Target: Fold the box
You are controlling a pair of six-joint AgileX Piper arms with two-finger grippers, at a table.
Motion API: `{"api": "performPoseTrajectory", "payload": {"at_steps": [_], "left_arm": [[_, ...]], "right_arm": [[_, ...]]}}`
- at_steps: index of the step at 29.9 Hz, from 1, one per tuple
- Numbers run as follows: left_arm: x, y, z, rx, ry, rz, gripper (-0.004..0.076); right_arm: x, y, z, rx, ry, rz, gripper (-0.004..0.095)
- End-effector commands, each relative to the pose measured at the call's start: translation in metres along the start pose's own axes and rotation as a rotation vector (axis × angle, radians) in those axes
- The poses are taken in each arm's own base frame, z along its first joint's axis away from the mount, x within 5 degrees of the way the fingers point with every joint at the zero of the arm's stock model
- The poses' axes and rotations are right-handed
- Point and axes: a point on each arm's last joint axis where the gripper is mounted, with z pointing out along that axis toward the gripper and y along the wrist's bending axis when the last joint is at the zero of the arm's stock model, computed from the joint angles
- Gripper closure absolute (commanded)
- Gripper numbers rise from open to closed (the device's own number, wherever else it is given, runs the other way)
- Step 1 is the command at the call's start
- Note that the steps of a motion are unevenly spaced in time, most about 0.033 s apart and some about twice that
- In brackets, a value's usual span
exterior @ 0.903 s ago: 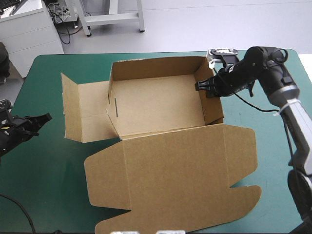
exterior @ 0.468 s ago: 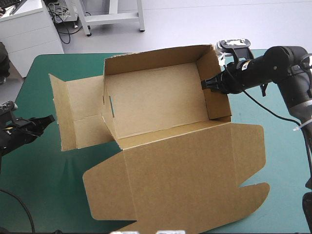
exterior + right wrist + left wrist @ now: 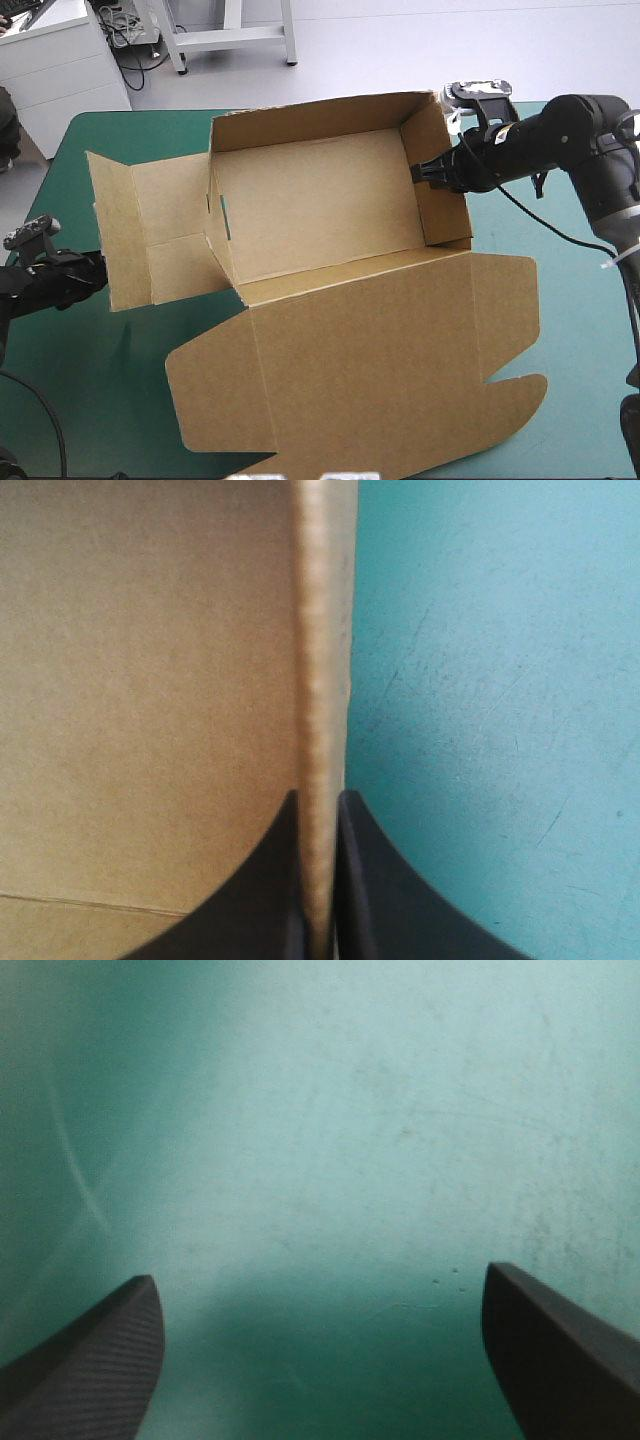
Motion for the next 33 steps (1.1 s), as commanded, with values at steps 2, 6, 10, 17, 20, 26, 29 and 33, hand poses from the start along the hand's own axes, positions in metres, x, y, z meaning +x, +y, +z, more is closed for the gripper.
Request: {"api": "performPoseTrajectory", "payload": {"at_steps": [2,6,10,17,20,26,29,33], "left_arm": [[-0.005,-0.032,0.002,0.151,-0.034,0.015,0.0106],[0.000,-0.051,0.010,0.243,-0.014,0.061,0.0106],[0.005,-0.072,0.020,0.338,0.018,0.092,0.0106],[0.004,-0.102,0.016,0.469,0.062,0.233,0.0110],[-0.002,-0.111,0.008,0.524,0.065,0.246,0.0125],[-0.007,-0.130,-0.010,0.693,0.090,0.260,0.0160],[-0.007,-0.138,-0.018,0.817,0.094,0.241,0.0161],[-0.005,-0.145,-0.026,0.936,0.110,0.230,0.0161]], "right_arm": [[-0.009,0.011,-0.026,-0.043,-0.151,-0.002,0.0926],[-0.011,0.011,-0.027,-0.041,-0.172,-0.010,0.0926],[-0.012,0.010,-0.026,-0.031,-0.185,-0.041,0.0926],[-0.015,-0.002,-0.010,0.057,-0.146,-0.054,0.0926],[-0.016,-0.006,-0.005,0.078,-0.143,-0.044,0.0926],[-0.020,-0.012,0.007,0.103,-0.137,-0.040,0.0926],[-0.020,-0.014,0.011,0.107,-0.127,-0.037,0.0926],[-0.021,-0.016,0.016,0.122,-0.114,-0.040,0.0926]]}}
